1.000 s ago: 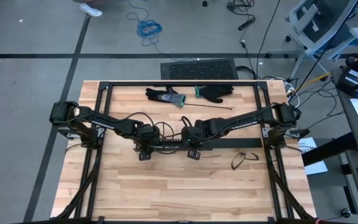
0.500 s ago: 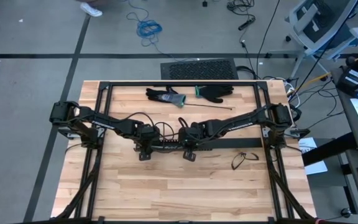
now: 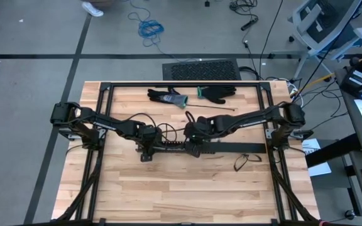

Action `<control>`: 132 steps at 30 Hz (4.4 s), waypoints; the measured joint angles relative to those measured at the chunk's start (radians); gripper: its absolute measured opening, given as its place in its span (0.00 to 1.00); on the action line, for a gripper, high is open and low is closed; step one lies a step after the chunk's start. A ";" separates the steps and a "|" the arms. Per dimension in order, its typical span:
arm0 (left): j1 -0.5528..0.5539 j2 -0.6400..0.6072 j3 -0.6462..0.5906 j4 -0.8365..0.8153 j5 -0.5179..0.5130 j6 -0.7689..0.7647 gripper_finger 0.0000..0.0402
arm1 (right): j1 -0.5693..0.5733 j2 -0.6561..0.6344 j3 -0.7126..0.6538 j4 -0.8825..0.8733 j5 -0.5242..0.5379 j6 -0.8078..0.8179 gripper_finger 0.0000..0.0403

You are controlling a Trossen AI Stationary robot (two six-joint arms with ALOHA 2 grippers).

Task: Ziptie cables
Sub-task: Close the black cable duct

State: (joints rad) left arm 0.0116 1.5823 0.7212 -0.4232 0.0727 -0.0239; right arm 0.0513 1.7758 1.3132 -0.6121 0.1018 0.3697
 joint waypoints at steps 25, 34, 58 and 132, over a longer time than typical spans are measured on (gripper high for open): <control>0.009 -0.024 0.192 -0.205 -0.007 0.009 0.89 | 0.001 -0.062 0.002 -0.082 0.007 -0.158 0.00; 0.005 -0.044 0.207 0.209 0.137 -0.047 0.89 | -0.004 -0.213 0.002 -0.222 0.121 -0.152 0.00; -0.005 0.085 0.083 0.552 -0.037 0.017 0.89 | -0.010 -0.500 0.003 -0.393 0.348 0.079 0.00; -0.004 0.212 0.088 0.750 -0.024 0.066 0.68 | 0.077 -0.050 0.002 -0.199 0.179 0.116 0.00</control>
State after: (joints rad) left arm 0.0074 1.7939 0.8097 0.3271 0.0483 0.0422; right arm 0.1281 1.7260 1.3151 -0.8115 0.2809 0.4860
